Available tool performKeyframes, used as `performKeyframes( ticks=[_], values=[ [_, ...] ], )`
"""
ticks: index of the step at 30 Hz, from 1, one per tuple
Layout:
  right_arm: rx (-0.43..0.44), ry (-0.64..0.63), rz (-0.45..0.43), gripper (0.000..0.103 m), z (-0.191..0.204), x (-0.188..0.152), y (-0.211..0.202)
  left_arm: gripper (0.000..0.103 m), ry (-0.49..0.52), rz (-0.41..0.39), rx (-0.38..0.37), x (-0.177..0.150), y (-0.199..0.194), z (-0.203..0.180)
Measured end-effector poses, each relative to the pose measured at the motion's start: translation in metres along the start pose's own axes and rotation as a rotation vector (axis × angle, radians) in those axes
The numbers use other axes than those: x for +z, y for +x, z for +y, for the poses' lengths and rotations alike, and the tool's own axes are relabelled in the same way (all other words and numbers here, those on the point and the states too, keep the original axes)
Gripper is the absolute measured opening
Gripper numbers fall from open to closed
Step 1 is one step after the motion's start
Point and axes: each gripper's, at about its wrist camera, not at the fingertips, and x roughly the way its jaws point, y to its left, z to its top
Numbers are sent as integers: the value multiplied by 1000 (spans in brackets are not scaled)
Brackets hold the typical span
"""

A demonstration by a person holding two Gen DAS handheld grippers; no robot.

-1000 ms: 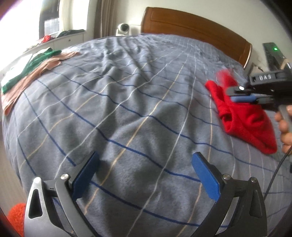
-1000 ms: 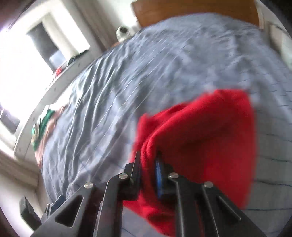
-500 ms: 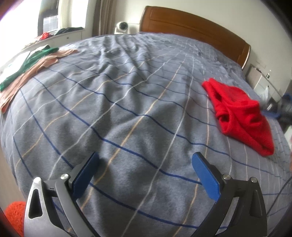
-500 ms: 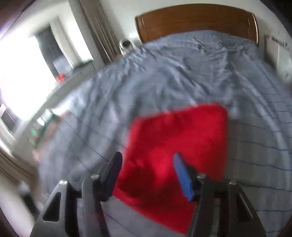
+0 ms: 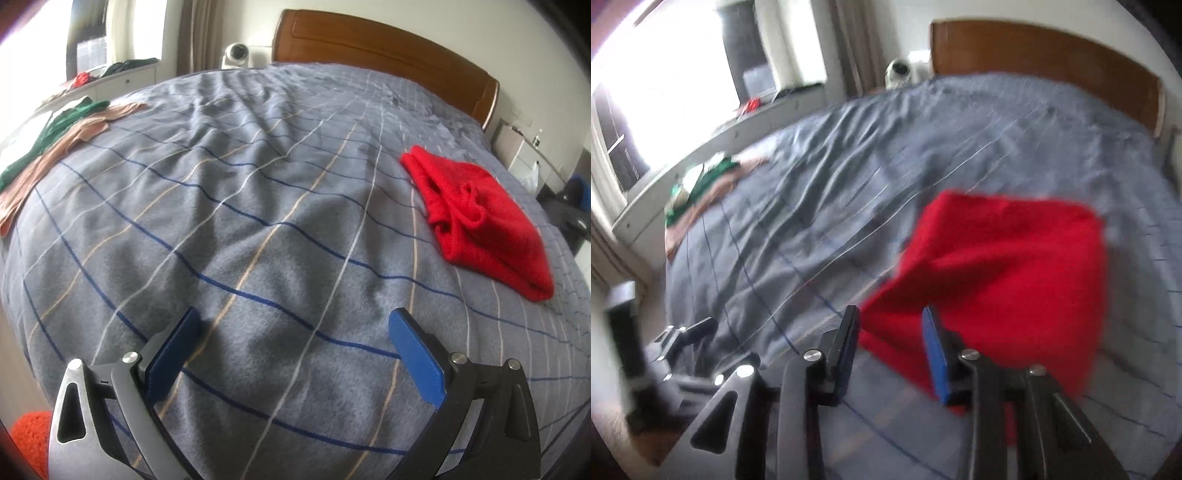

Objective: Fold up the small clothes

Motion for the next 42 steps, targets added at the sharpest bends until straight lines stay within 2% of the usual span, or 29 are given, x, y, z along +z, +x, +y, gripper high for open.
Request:
performKeyframes(
  ticks=[3, 6, 8, 10, 12, 14, 18, 21, 23, 25, 28, 31, 33, 34, 35, 36, 39, 40, 42],
  values=[
    [-102, 20, -1, 50, -23, -18, -16, 102, -12, 7, -4, 1, 2, -1],
    [-121, 99, 109, 50, -47, -43, 7, 102, -26, 15, -1, 2, 4, -1],
    [-122, 126, 178, 51, -48, -60, 24, 102, -28, 18, -1, 2, 4, 0],
    [-138, 129, 125, 52, -36, -68, 13, 102, -23, 20, 5, 1, 4, 1],
    [-95, 155, 92, 52, -31, -73, 0, 102, -12, 21, 12, -1, 4, 1],
    [-91, 145, 69, 54, -22, -80, -14, 102, -1, 22, 19, -1, 5, 0],
    [-115, 134, 48, 59, -21, -94, -27, 102, 9, 25, 29, -2, 5, -2],
    [-112, 183, 53, 61, -31, -103, -27, 102, 2, 28, 23, -1, 4, -2],
    [-112, 224, 51, 67, -40, -113, -30, 102, 3, 37, 10, 0, 2, -2],
    [-117, 261, 40, 69, -49, -120, -35, 102, -5, 39, -33, 3, -7, -5],
    [-131, 319, 18, 69, -66, -133, -44, 102, -22, 32, -192, 21, -24, -24],
    [-139, 346, 1, 70, -80, -137, -48, 102, 30, 53, -341, 60, -27, -69],
    [-140, 361, -7, 70, -90, -130, -45, 102, 85, 89, -390, 85, -13, -100],
    [-136, 371, -12, 70, -94, -125, -44, 102, 109, 108, -387, 94, -2, -111],
    [-129, 383, -21, 70, -98, -119, -42, 102, 137, 121, -351, 102, 14, -123],
    [-116, 393, -36, 70, -103, -109, -40, 102, 168, 131, -276, 110, 35, -133],
    [-63, 410, -61, 76, -118, -76, -29, 102, 211, 204, -133, 114, 85, -136],
    [-48, 423, -62, 77, -124, -67, -24, 103, 213, 235, -108, 113, 100, -132],
    [-19, 458, -58, 79, -140, -48, -7, 103, 182, 278, -135, 111, 116, -125]
  ],
)
